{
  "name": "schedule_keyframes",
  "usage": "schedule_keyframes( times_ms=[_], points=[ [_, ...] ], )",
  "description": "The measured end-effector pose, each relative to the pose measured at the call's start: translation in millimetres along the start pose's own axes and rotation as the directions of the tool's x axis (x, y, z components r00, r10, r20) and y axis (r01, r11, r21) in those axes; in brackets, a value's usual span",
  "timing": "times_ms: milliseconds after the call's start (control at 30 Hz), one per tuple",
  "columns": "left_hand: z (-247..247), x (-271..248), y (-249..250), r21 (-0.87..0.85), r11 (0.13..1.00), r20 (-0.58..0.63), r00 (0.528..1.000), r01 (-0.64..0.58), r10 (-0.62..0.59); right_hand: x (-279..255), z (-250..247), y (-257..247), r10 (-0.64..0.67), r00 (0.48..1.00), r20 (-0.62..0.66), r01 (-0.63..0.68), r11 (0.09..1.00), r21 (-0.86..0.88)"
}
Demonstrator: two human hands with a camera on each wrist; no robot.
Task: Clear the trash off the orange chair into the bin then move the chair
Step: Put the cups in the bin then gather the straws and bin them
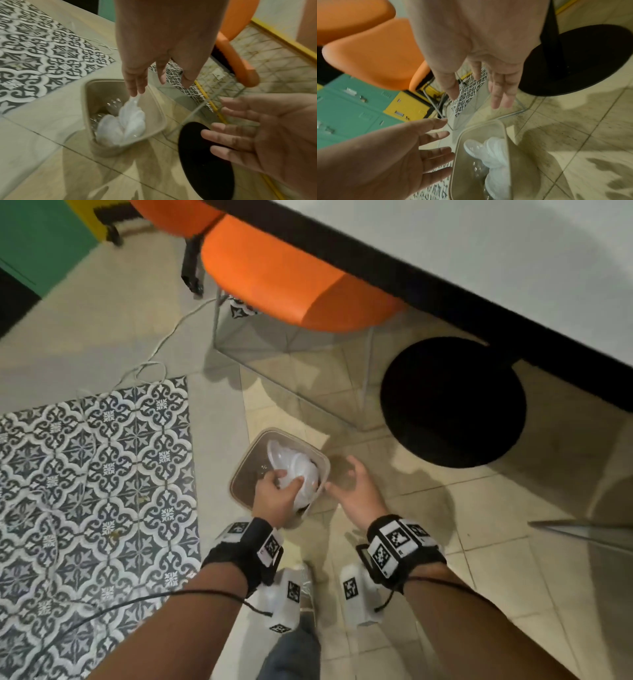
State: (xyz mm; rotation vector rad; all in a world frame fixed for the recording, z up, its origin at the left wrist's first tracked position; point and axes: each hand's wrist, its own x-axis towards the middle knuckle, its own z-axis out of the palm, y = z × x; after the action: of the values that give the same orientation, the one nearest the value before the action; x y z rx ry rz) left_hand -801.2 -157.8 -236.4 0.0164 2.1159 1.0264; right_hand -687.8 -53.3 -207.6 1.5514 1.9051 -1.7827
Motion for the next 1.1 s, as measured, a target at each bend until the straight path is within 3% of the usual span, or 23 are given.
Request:
schedule_keyframes(
  times_ms=[133, 200, 333, 433, 533, 667, 733, 800, 867, 933, 1000, 1100],
  points=[
    [63.8, -72.3, 32.8, 0.022, 0.989, 0.094, 0.985, -0.148, 0.145, -55.0, -77.2, 28.7, -0.007, 0.994, -0.113, 0.02, 0.993, 0.12],
    [116.4, -122.9, 45.8, 0.032, 0.975, 0.223, 0.952, -0.22, 0.207, -90.6, -132.6, 58.1, 0.013, 0.98, -0.199, 0.029, 0.979, 0.203],
    [230.4, -235.5, 57.1, 0.12, 0.921, 0.52, 0.814, -0.37, 0.259, -167.0, -242.6, 136.4, 0.042, 0.924, -0.379, 0.055, 0.968, 0.243],
    [318.1, -319.3, 58.2, 0.102, 0.897, 0.659, 0.704, -0.431, 0.263, -225.5, -320.1, 203.1, 0.075, 0.848, -0.524, 0.028, 0.982, 0.186],
    [399.9, -390.6, 55.3, 0.093, 0.89, 0.739, 0.63, -0.447, 0.239, -287.8, -393.5, 259.7, 0.071, 0.762, -0.644, 0.022, 0.991, 0.136],
    [482.3, -467.0, 47.4, 0.078, 0.88, 0.818, 0.534, -0.468, 0.212, -359.6, -469.6, 332.2, 0.161, 0.667, -0.727, -0.063, 0.985, 0.161],
    [517.6, -498.7, 45.9, 0.105, 0.838, 0.848, 0.488, -0.536, 0.206, -385.7, -499.4, 379.1, 0.253, 0.571, -0.781, -0.127, 0.967, 0.221],
    [536.9, -502.8, 48.7, 0.108, 0.746, 0.828, 0.475, -0.658, 0.299, -396.6, -515.6, 407.3, 0.344, 0.532, -0.773, -0.223, 0.938, 0.264],
    [562.7, -502.2, 56.5, 0.118, 0.604, 0.808, 0.43, -0.788, 0.403, -404.6, -529.6, 432.1, 0.447, 0.495, -0.745, -0.358, 0.886, 0.294],
    [590.6, -502.0, 70.6, 0.152, 0.466, 0.784, 0.393, -0.872, 0.48, -407.2, -537.9, 454.3, 0.466, 0.474, -0.747, -0.461, 0.854, 0.24],
    [618.7, -499.5, 84.7, 0.194, 0.316, 0.782, 0.341, -0.929, 0.522, -401.4, -541.5, 471.1, 0.396, 0.513, -0.762, -0.522, 0.848, 0.089],
    [655.5, -505.0, 91.5, 0.209, 0.08, 0.885, 0.224, -0.975, 0.408, -391.8, -549.8, 484.8, 0.286, 0.649, -0.705, -0.531, 0.834, -0.15]
  ],
)
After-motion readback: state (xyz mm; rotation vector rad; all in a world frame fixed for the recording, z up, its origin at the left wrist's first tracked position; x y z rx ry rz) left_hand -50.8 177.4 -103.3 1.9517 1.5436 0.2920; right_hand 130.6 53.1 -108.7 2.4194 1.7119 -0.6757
